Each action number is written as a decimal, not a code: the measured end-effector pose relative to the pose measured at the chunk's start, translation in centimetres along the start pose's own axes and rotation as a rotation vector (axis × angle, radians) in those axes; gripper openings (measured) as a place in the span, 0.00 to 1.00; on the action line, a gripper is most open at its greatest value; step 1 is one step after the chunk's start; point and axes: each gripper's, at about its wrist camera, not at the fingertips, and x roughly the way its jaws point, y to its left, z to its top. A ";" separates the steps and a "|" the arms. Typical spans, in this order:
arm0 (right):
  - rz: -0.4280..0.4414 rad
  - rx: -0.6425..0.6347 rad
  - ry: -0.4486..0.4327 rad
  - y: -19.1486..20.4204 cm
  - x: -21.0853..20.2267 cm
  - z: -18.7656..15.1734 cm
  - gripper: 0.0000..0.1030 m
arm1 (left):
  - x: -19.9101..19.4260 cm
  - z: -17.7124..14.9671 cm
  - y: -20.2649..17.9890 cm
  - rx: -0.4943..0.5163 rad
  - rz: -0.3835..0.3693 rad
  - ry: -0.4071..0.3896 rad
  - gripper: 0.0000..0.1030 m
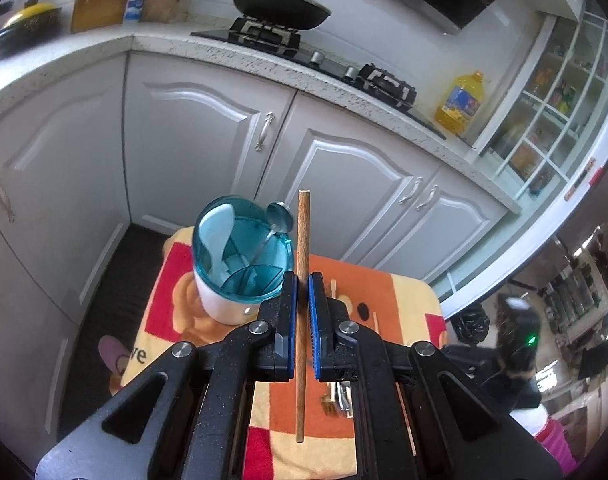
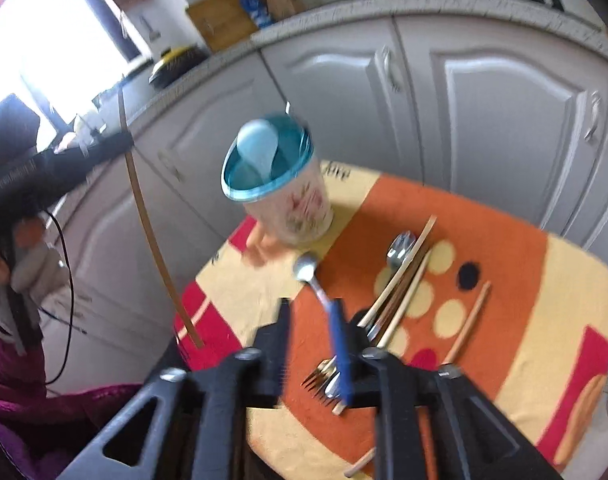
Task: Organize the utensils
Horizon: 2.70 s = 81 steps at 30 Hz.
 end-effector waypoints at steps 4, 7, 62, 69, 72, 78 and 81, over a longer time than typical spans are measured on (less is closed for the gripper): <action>0.007 -0.075 0.089 1.4 4.4 -0.3 0.28 | 0.3 -0.3 0.9 -0.012 0.012 0.015 0.04; -0.041 -0.153 0.150 2.3 8.4 0.2 0.28 | 0.5 -0.6 1.4 -0.022 0.016 0.021 0.04; 0.066 -0.353 0.167 8.1 9.5 0.9 0.33 | -3.0 4.6 4.4 -0.104 0.079 -0.137 0.05; 0.055 -0.608 0.295 11.5 15.7 -0.5 0.33 | -4.3 3.2 8.5 -0.163 0.126 -0.141 0.05; 0.085 -0.597 0.310 11.6 16.7 -0.3 0.33 | -3.5 1.9 10.4 -0.193 0.124 -0.112 0.05; 0.100 -0.492 0.295 10.6 17.2 0.3 0.33 | -1.0 -1.4 14.2 -0.263 0.166 -0.024 0.07; 0.097 -0.463 0.285 10.2 16.7 1.0 0.33 | -1.0 -2.8 16.6 -0.365 0.116 -0.033 0.29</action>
